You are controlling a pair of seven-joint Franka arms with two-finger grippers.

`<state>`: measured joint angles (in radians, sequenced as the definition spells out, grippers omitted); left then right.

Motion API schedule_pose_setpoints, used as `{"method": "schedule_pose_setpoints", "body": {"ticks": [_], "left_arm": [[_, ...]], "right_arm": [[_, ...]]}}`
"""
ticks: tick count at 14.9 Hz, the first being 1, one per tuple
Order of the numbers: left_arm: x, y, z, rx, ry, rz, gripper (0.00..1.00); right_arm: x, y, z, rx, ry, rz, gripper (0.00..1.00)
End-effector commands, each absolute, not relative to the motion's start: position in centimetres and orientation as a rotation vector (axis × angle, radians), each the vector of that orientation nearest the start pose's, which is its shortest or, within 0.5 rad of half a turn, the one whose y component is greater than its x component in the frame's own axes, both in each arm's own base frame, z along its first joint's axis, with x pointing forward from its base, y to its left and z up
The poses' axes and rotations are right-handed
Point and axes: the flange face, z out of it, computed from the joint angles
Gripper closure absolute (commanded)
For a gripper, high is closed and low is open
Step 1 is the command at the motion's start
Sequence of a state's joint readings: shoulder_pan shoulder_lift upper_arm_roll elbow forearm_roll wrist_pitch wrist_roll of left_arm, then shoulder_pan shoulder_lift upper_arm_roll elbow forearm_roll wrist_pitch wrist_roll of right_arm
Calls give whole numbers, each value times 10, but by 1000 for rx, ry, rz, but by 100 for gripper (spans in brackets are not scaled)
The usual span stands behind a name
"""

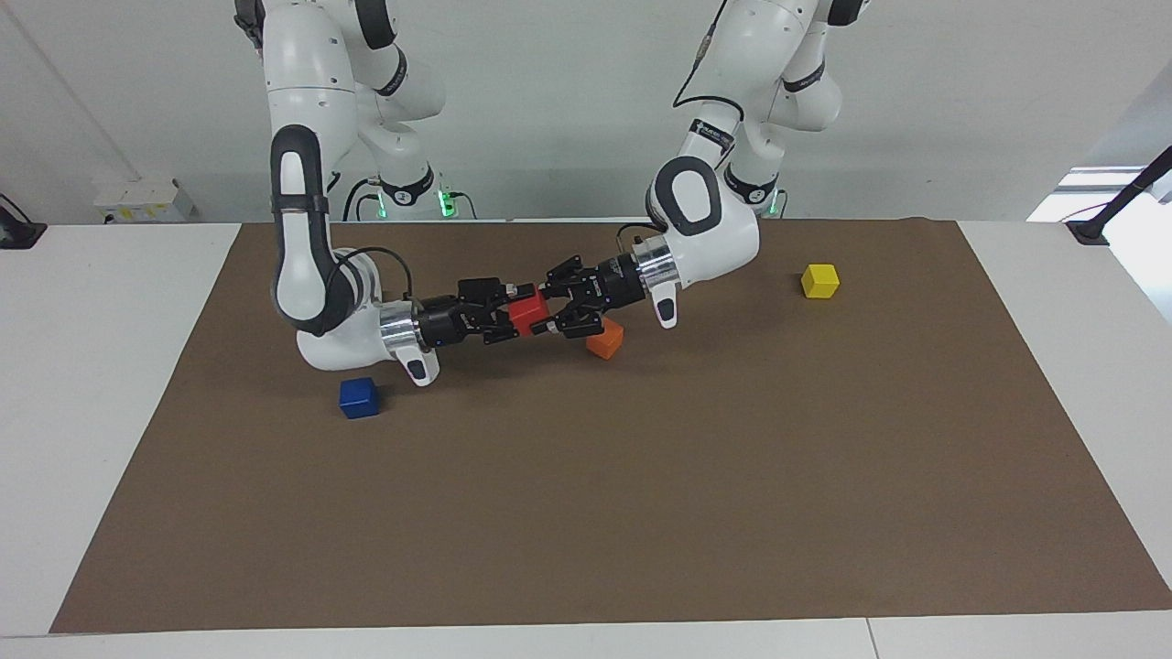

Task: Transfer red block to right arm and stack on blue block
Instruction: 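Grasp the red cube with the right gripper from the left gripper, then open the left gripper and withdraw it while the right gripper retracts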

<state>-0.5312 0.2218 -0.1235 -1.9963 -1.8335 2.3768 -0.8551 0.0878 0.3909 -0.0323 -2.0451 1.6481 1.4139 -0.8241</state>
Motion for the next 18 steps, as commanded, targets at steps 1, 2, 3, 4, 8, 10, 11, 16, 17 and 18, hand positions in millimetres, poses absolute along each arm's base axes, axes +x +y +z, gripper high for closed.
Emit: {"method": "schedule_pose_setpoints", "body": {"ticks": [1, 2, 3, 4, 8, 10, 11, 16, 17, 18], "left_arm": [[491, -373, 395, 1308, 1395, -908, 100], [492, -371, 397, 1301, 1398, -907, 22], [493, -371, 400, 1305, 1390, -897, 0], [493, -371, 401, 1306, 1390, -893, 0], [497, -365, 409, 1306, 1388, -861, 0], [507, -349, 419, 1290, 1387, -834, 0], [509, -340, 424, 1296, 1380, -822, 0], [537, -275, 435, 1523, 1248, -798, 0], [545, -255, 436, 1560, 1227, -804, 0], [551, -238, 439, 1612, 1199, -807, 0]], "right_arm": [[547, 145, 297, -1436, -18, 84, 100], [547, 145, 297, -1435, -18, 83, 100], [547, 144, 297, -1436, -16, 81, 100], [547, 144, 297, -1436, -17, 83, 100], [547, 144, 297, -1441, -14, 80, 100], [548, 144, 297, -1441, -15, 79, 100], [548, 144, 297, -1441, -15, 79, 100], [553, 137, 311, -1465, -8, 70, 100], [558, 131, 325, -1509, 14, 45, 100], [561, 123, 339, -1568, 24, 24, 100]]}}
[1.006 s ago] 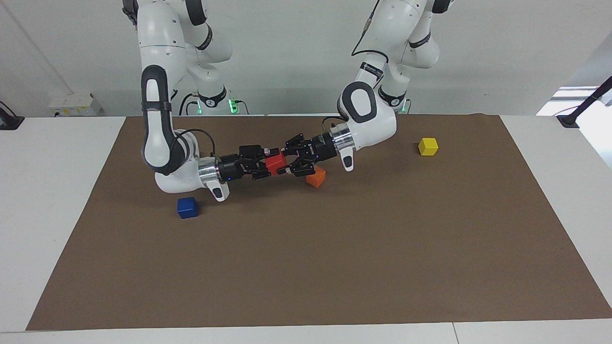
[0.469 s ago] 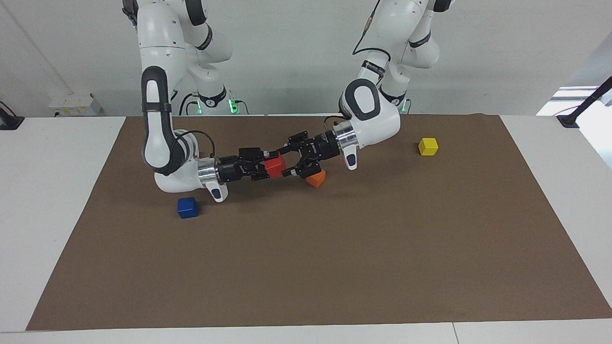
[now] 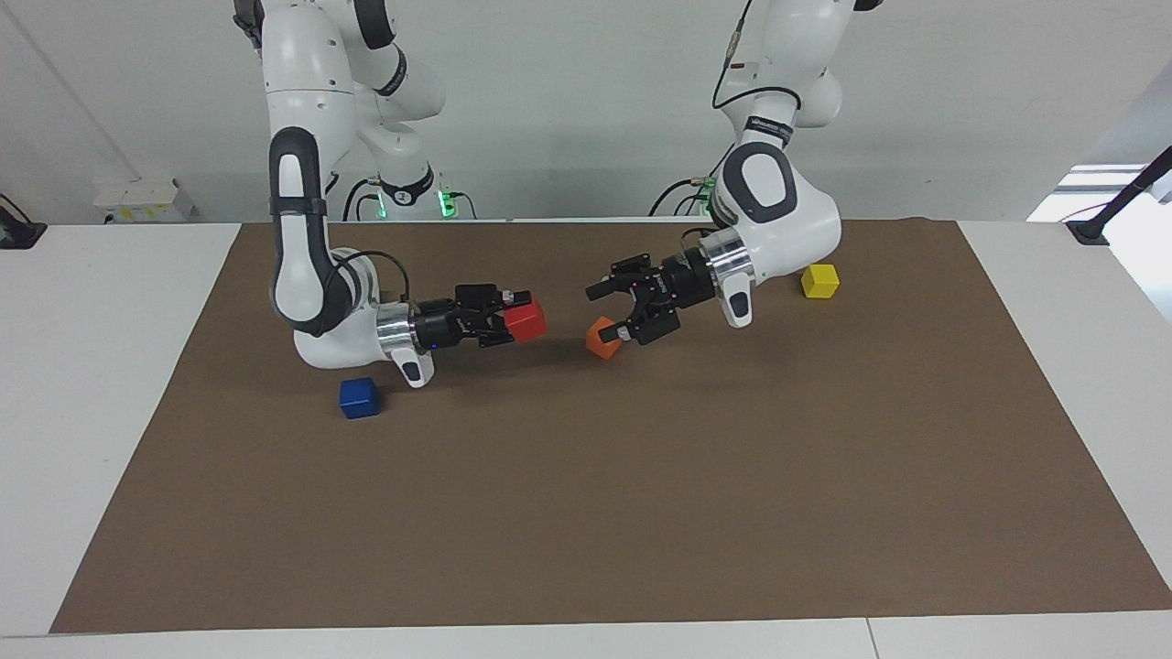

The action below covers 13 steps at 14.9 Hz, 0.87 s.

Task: Transfer red block to right arm and stack on blue block
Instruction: 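Open the left gripper and withdraw it while the right gripper retracts, then carry the red cube with the right gripper above the blue cube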

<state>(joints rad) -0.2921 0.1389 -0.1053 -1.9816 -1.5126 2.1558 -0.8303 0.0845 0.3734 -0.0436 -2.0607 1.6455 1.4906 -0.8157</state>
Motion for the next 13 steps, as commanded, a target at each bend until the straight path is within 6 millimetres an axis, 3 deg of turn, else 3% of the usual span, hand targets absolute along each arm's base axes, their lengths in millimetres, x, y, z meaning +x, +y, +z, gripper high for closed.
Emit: {"method": "schedule_pose_setpoints", "body": {"ticks": [1, 4, 6, 9, 13], "left_arm": [[557, -221, 442, 1682, 1170, -803, 0], [572, -165, 461, 1909, 1100, -736, 0], [579, -138, 480, 2081, 1057, -637, 0], [583, -110, 502, 2449, 894, -416, 0], [566, -78, 512, 2922, 464, -255, 0]], "right_arm": [[566, 117, 356, -1645, 29, 18, 100], [577, 99, 425, -1878, 116, 4, 100], [585, 84, 451, -2044, 158, 21, 100], [592, 55, 467, -2357, 204, 8, 100], [590, 18, 471, -2718, 187, 2, 100]]}}
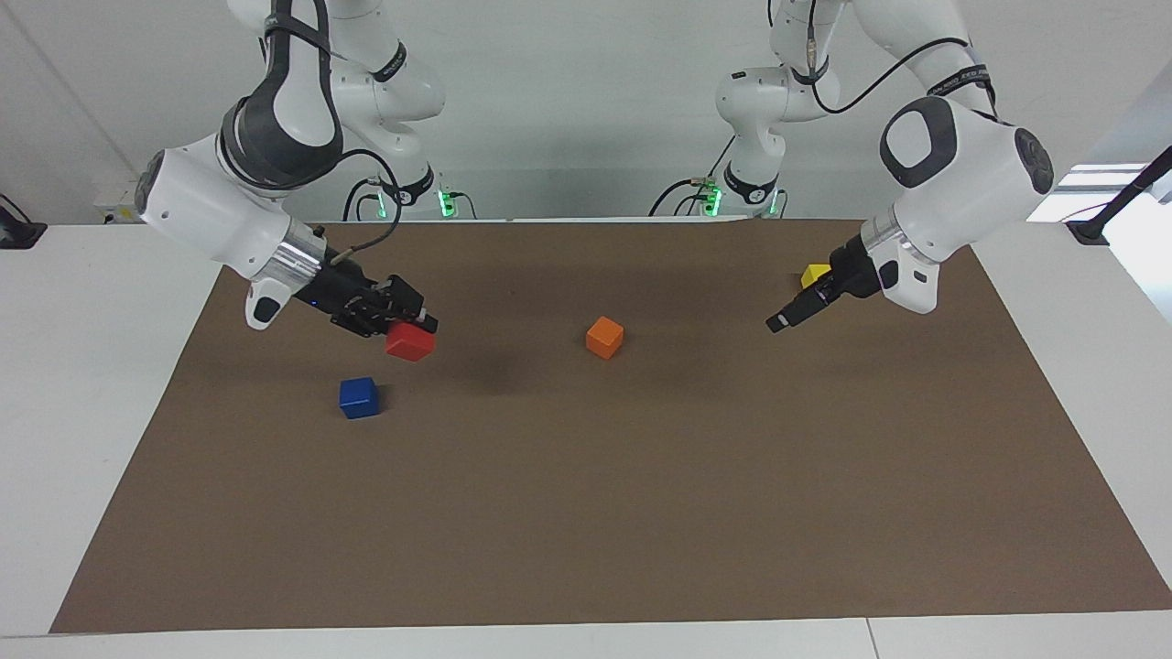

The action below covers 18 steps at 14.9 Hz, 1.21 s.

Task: Transfer red block to right arm and stack on blue block
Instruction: 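Carry the red cube with the right gripper above the blue cube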

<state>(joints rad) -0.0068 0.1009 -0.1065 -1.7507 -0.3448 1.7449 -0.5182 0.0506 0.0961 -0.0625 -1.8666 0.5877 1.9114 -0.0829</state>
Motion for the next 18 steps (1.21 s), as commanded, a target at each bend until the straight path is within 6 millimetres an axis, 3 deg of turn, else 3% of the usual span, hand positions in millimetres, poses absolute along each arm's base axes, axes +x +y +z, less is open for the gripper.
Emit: {"method": "schedule_pose_setpoints", "body": {"ticks": [1, 4, 7, 9, 13, 18], "left_arm": [[564, -64, 515, -3232, -372, 242, 0], [565, -14, 516, -3242, -1, 206, 0], [565, 7, 520, -3228, 261, 171, 0], [561, 13, 532, -3152, 256, 150, 0], [556, 14, 574, -3145, 200, 107, 0], [548, 3, 606, -3151, 134, 216, 0]], "right_arm": [[592, 8, 468, -2796, 166, -29, 100], [594, -4, 465, -3012, -19, -84, 100], [595, -4, 446, -3045, -104, -173, 100], [595, -4, 424, -3068, -168, -201, 100], [593, -6, 401, -3142, -246, -113, 100], [583, -8, 390, -3215, -84, 29, 100]]}}
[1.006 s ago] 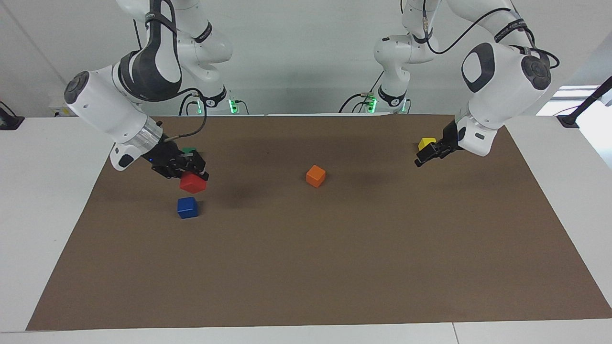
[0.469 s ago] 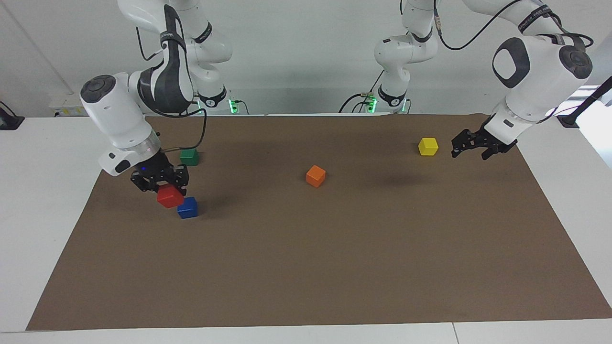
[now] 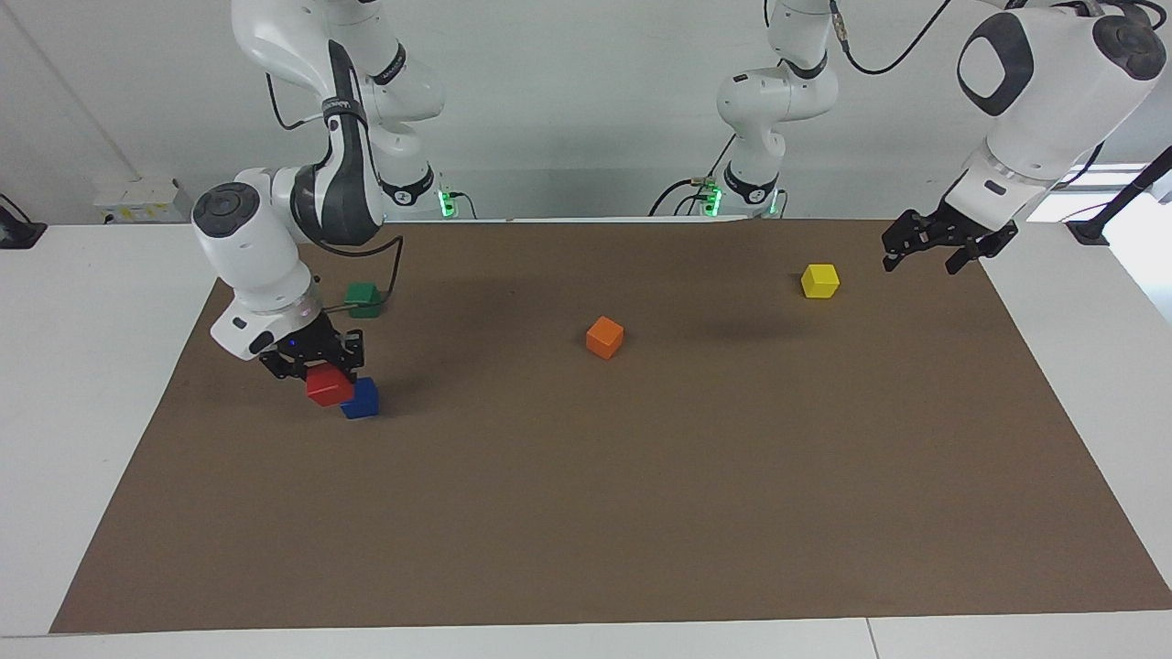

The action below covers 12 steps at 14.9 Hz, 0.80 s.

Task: Transfer red block to right arm and stack on blue block
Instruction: 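Carry the red cube with the right gripper above the blue cube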

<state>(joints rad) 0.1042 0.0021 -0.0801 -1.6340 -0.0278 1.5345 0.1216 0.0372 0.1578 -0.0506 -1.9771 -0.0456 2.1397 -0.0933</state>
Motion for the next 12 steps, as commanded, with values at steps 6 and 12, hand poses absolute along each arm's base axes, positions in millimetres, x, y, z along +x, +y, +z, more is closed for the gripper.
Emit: {"method": "schedule_pose_setpoints", "body": {"ticks": [6, 12], "left_arm": [[565, 4, 619, -3141, 18, 198, 0], [545, 5, 639, -3141, -2, 161, 0]], "right_arm": [[577, 22, 376, -3216, 99, 45, 100], [567, 14, 361, -3236, 4, 5, 100]]}}
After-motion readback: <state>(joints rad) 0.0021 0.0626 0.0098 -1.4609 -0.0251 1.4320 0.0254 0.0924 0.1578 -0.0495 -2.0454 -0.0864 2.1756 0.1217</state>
